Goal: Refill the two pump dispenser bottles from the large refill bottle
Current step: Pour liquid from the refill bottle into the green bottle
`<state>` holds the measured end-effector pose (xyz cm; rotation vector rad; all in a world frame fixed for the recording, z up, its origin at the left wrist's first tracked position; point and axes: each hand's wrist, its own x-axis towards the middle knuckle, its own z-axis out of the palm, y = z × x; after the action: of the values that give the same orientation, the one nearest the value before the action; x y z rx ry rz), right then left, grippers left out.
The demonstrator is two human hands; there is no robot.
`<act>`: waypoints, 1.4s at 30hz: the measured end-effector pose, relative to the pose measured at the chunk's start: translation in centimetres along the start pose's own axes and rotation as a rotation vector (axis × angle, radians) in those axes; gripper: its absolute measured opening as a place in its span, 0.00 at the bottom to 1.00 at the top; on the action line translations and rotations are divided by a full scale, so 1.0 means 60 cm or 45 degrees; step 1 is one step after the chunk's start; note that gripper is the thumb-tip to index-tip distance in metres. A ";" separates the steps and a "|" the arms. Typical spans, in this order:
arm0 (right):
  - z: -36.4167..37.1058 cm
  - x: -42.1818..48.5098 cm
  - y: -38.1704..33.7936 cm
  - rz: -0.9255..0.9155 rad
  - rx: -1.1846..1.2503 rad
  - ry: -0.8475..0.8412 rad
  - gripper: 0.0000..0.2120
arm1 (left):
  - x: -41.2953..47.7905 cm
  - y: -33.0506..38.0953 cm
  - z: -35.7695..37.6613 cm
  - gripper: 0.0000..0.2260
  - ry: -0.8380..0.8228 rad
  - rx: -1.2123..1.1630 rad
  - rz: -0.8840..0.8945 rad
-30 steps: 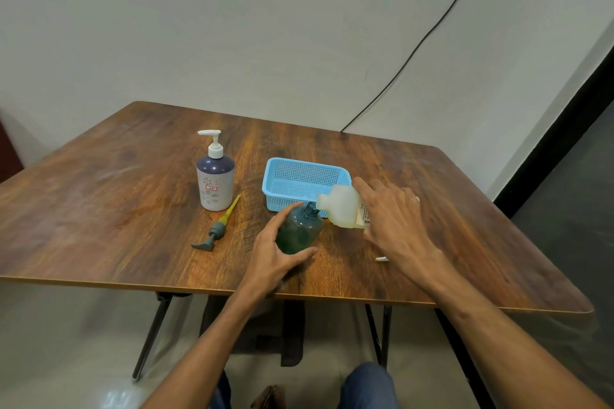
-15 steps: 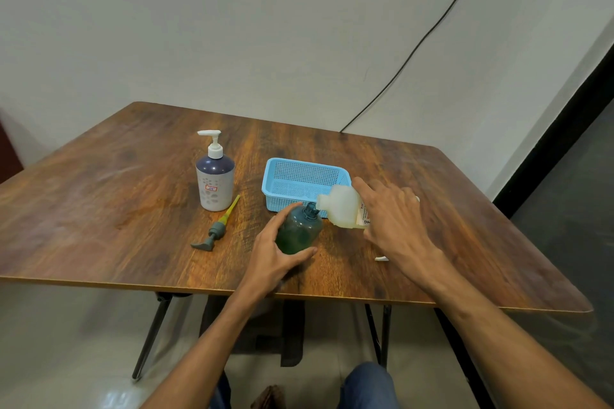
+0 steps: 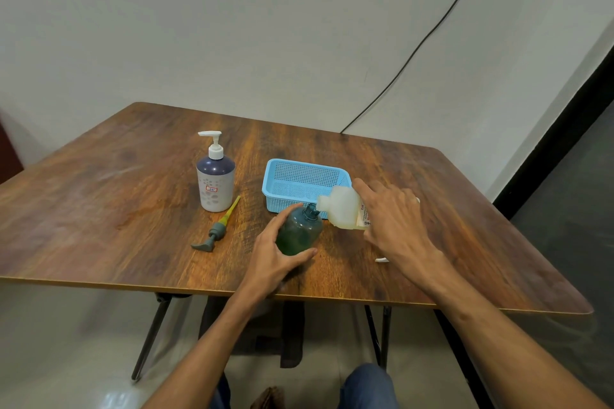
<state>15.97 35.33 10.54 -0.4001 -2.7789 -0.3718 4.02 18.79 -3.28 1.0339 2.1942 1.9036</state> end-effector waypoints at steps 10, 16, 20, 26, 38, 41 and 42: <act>0.003 0.000 0.000 0.001 0.026 0.011 0.39 | 0.000 0.000 -0.001 0.39 -0.008 0.004 -0.009; 0.002 0.000 0.001 -0.001 0.003 0.007 0.37 | 0.000 -0.002 0.000 0.39 -0.010 0.010 -0.005; 0.001 0.000 0.001 0.002 0.001 0.006 0.38 | 0.000 0.000 0.000 0.38 0.000 0.015 -0.001; -0.001 -0.001 -0.001 0.009 0.004 -0.015 0.38 | 0.000 0.000 0.000 0.39 -0.009 -0.006 -0.003; -0.003 0.000 -0.001 0.005 -0.016 -0.022 0.39 | 0.001 0.001 -0.001 0.38 -0.012 0.002 0.000; -0.003 0.000 0.000 0.005 -0.013 -0.020 0.38 | 0.001 0.001 -0.001 0.38 -0.009 0.004 0.008; -0.003 0.000 0.000 0.005 -0.016 -0.020 0.38 | 0.001 0.001 -0.001 0.38 -0.008 0.004 0.012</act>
<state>16.02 35.29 10.68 -0.4131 -2.7918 -0.3874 3.99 18.76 -3.19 1.0515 2.1936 1.8989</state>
